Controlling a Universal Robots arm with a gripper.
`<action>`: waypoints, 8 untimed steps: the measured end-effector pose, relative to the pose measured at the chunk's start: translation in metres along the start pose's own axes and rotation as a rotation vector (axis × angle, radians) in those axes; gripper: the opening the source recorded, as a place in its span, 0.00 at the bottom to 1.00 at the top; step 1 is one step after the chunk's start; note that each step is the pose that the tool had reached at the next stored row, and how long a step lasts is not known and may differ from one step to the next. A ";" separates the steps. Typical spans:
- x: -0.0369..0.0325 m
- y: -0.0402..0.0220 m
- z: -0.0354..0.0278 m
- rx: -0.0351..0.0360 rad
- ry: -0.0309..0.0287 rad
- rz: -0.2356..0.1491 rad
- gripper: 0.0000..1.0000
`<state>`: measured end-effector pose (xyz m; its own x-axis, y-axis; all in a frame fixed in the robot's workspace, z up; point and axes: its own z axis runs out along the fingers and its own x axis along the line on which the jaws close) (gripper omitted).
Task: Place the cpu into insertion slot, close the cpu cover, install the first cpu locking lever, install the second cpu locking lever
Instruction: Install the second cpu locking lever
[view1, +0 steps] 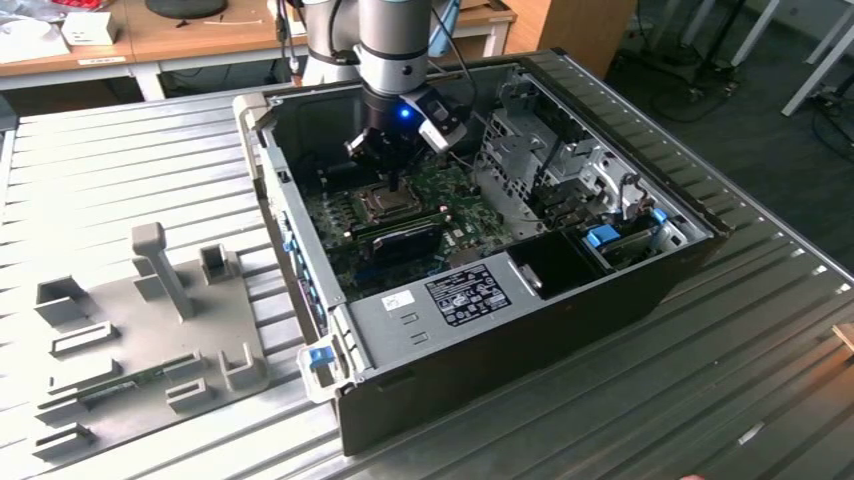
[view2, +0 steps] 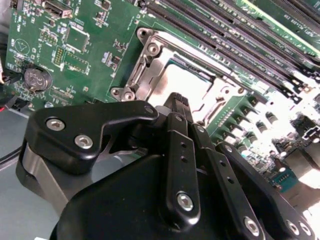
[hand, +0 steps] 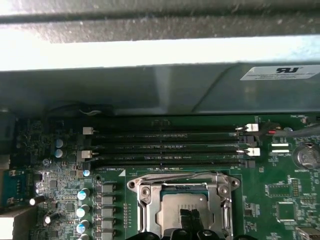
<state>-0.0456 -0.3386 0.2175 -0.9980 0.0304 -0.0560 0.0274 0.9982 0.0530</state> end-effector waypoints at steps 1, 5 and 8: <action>-0.0001 0.0001 -0.0021 0.0001 0.0001 0.000 0.10; -0.0006 0.0006 -0.0113 0.0002 0.0009 0.000 0.10; -0.0007 0.0007 -0.0123 0.0006 0.0010 0.000 0.10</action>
<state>-0.0456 -0.3385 0.2299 -0.9980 0.0306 -0.0549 0.0277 0.9982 0.0525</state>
